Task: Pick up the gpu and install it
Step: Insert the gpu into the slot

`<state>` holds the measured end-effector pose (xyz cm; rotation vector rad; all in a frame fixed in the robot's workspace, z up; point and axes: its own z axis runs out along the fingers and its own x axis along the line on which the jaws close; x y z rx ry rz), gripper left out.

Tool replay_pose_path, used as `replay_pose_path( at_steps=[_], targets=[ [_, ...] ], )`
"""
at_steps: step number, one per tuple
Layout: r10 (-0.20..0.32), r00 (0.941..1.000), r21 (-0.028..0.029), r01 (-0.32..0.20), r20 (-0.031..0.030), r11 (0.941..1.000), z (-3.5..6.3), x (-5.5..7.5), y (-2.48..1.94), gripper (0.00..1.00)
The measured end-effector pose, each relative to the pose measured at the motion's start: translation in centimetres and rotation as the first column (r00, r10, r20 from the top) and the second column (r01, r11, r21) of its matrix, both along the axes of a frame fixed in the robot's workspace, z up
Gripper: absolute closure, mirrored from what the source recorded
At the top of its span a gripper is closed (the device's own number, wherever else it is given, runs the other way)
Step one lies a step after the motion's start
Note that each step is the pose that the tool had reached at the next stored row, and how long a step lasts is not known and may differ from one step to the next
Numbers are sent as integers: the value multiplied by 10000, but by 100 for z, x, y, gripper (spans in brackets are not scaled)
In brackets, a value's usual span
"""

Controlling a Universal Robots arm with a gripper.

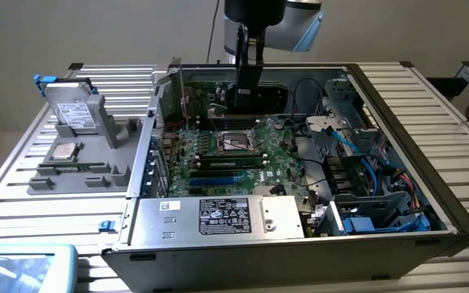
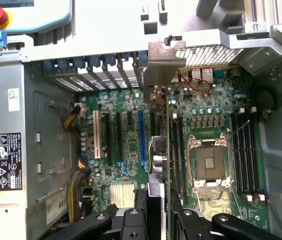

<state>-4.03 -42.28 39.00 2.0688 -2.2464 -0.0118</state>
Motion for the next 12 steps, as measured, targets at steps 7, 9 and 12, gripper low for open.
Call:
replay_pose_path(
  at_steps=[7, 9, 12],
  targets=[
    [1, 10000, -5, -1, 42, 10000, -59, -40, 0, 72],
    [1, 10000, -4, -1, 44, 10000, -88, -46, 0, 72],
    [0, 10000, -5, 0, 44, 10000, -115, -48, -2, 72]
  ],
)
